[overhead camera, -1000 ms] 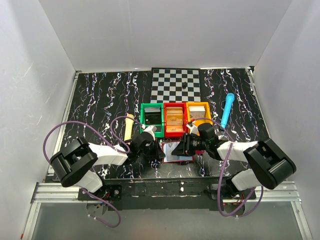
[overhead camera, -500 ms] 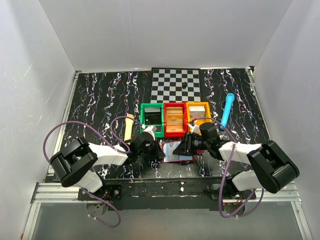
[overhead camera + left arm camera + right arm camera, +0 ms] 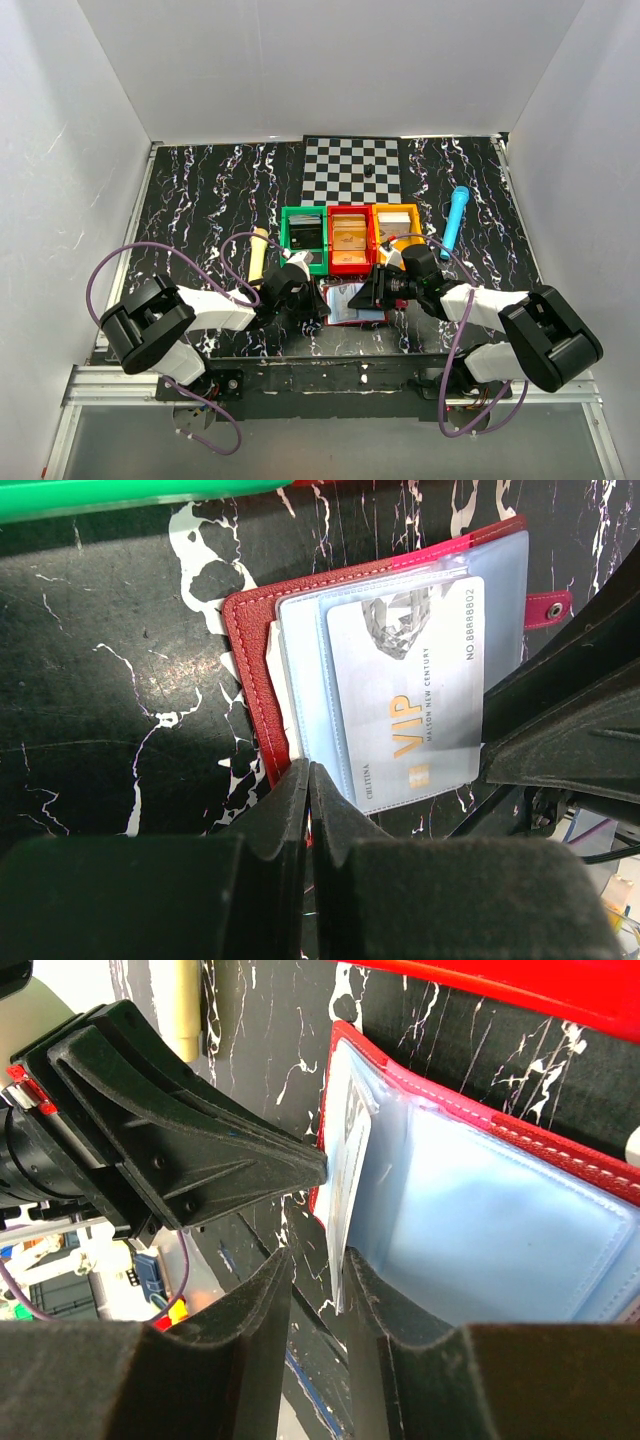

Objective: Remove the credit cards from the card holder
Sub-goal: Remove the credit card from the card holder.

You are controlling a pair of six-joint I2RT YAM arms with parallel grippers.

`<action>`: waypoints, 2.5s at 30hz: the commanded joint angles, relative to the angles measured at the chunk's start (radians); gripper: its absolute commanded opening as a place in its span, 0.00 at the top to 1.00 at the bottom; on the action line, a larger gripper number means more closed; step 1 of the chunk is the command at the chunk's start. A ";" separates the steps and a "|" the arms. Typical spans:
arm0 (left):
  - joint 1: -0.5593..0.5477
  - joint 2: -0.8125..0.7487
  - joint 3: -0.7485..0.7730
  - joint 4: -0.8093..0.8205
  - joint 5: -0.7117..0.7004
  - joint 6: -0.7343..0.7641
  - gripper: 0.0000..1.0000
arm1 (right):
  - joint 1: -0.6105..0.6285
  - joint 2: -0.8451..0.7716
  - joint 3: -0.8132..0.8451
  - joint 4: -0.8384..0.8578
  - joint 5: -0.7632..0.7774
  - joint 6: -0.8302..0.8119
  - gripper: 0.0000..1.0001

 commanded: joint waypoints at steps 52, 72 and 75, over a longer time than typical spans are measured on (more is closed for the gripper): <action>-0.001 0.130 0.011 0.103 0.132 0.075 1.00 | 0.013 0.140 0.056 0.183 -0.099 0.071 0.55; -0.001 0.105 -0.013 0.028 0.069 0.027 1.00 | 0.004 0.020 0.019 0.071 -0.042 0.028 0.59; -0.001 0.105 -0.015 0.026 0.064 0.026 1.00 | 0.002 0.012 0.018 0.057 -0.040 0.022 0.59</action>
